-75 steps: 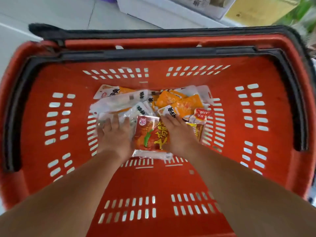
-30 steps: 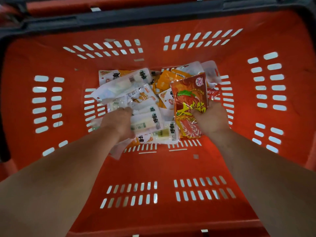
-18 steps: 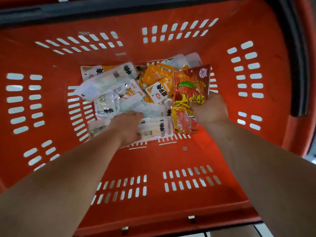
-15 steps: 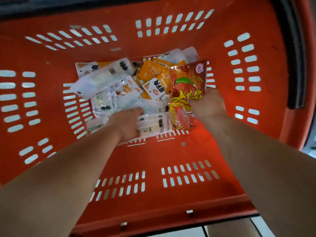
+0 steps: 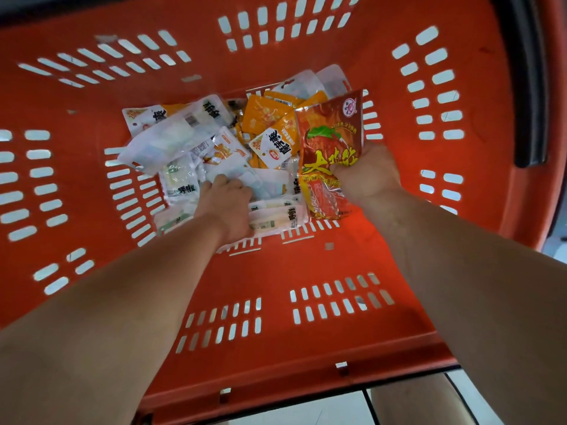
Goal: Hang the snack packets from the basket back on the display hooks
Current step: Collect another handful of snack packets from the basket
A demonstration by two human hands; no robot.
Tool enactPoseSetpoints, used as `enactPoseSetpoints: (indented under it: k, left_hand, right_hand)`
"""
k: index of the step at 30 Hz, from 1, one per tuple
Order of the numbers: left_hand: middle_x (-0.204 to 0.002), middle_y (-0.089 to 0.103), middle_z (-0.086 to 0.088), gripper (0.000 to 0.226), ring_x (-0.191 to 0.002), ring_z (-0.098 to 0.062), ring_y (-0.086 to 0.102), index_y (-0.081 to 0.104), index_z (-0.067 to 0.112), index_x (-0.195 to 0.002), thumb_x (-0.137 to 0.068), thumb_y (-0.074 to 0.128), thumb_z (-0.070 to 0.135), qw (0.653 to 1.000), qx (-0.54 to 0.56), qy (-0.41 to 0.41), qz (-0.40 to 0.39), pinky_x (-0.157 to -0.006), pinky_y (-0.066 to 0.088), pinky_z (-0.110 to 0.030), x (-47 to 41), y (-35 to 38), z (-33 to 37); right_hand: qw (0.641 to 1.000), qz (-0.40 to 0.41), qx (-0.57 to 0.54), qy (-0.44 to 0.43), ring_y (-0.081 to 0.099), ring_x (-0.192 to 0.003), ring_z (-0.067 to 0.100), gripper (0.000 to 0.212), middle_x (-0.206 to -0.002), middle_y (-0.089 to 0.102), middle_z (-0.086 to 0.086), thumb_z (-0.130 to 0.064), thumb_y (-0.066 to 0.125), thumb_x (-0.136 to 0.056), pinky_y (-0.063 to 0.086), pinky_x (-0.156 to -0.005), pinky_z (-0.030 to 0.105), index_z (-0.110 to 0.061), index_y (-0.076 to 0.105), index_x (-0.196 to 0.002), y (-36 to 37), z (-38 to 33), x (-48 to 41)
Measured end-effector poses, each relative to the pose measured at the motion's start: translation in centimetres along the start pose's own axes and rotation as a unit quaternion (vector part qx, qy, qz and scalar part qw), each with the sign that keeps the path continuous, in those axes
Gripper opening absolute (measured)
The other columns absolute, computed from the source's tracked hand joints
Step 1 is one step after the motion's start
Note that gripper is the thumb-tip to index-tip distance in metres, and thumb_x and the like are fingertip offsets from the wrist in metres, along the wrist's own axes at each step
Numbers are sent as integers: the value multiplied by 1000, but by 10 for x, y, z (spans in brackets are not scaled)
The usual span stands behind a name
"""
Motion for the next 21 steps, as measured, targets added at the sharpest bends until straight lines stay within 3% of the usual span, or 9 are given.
enactPoseSetpoints:
  k: [2,5,9,12,15,18,21]
  left_hand:
    - [-130,64,-1,64,-125,-28,51,56,26,-133,-79,80,52,1000,2,6,-1,-109,36,-46,0,1,-1]
    - [-125,70,-3,67,-114,-28,64,55,24,-133,-77,88,39,994,98,-3,-39,-97,48,-39,1,3,-3]
    - [-139,64,-6,84,-127,-29,59,51,24,-151,-77,90,37,987,129,-4,-98,-102,48,-40,-1,-2,-5]
    - [-139,64,-9,85,-123,-29,62,49,20,-154,-80,89,36,982,160,-22,-100,-98,49,-37,-3,-3,-15]
    - [-141,63,-9,82,-123,-30,63,49,19,-154,-83,87,36,980,173,-22,-99,-96,49,-37,-1,0,-21]
    - [-145,61,-8,87,-127,-31,61,45,23,-156,-81,88,30,979,175,-15,-105,-102,50,-40,1,6,-24]
    - [-152,55,-10,98,-129,-32,59,35,22,-161,-79,89,22,971,200,-5,-131,-102,52,-43,1,14,-23]
  right_hand:
    - [1000,-3,-13,-9,65,-95,26,34,-107,69,6,-26,78,-92,46,-76,27,-9,66,-119,1,0,2]
    - [999,-7,-51,-15,67,-93,22,30,-100,70,-2,-30,79,-89,49,-78,28,-14,69,-112,3,3,6]
    - [997,-15,-75,-19,70,-90,21,26,-98,73,-3,-33,82,-87,56,-82,32,-16,71,-105,10,4,10]
    - [996,-26,-83,-17,70,-85,18,19,-88,70,-7,-31,81,-88,52,-75,26,-20,70,-97,13,3,11]
    - [996,-30,-81,-30,70,-85,19,17,-83,67,-13,-27,81,-89,54,-80,28,-27,64,-88,14,3,16]
    - [996,-31,-74,-37,71,-88,20,17,-86,68,-10,-27,80,-89,56,-84,32,-28,65,-95,15,0,20]
    - [996,-26,-71,-37,70,-88,19,22,-91,69,-7,-28,80,-89,53,-80,28,-21,70,-108,14,0,19]
Point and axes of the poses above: each hand's wrist, its own x-axis away from the middle knuckle, its own y-axis out of the palm, z = x × y, the point moved 3 cm from there along -x, towards the middle knuckle
